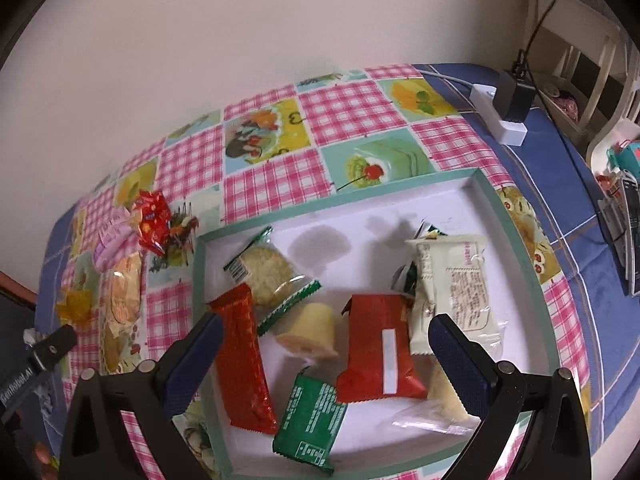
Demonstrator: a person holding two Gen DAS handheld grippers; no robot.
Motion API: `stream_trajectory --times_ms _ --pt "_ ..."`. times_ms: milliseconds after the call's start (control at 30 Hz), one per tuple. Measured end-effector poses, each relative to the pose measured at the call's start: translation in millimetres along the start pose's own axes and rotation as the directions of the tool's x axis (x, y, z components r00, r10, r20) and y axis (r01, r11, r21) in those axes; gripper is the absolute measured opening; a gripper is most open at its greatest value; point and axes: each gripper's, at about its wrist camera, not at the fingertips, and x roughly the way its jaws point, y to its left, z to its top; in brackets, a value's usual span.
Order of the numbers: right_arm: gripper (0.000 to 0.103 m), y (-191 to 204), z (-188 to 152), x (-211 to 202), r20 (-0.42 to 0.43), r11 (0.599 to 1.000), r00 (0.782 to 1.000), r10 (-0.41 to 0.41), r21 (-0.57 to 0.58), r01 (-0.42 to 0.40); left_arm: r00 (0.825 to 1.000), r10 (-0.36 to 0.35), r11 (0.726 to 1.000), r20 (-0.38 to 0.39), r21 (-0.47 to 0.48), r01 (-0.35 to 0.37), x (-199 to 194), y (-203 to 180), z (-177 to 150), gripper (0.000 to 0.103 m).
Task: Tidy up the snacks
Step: 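Withdraw both open tools from the tray toward the remaining snacks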
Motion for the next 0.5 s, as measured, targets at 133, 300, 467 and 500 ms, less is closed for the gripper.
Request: stream_trajectory --times_ms 133,300,467,500 --pt "0.103 9 -4 3 -0.009 1.000 1.000 0.009 -0.016 -0.009 0.999 0.031 0.999 -0.020 -0.036 -0.031 9 21 4 0.098" --pt "0.103 21 -7 2 -0.010 0.999 0.999 0.033 -0.023 -0.033 0.999 0.031 0.997 -0.032 -0.072 -0.033 16 41 9 0.098" --pt "0.103 33 -9 1 -0.008 0.998 0.999 0.037 -0.049 -0.037 1.000 0.007 0.993 -0.022 -0.119 -0.010 18 64 15 0.098" --pt "0.103 35 -10 0 -0.008 0.998 0.999 0.045 -0.050 -0.045 1.000 0.002 0.992 -0.022 -0.129 -0.004 19 71 17 0.098"
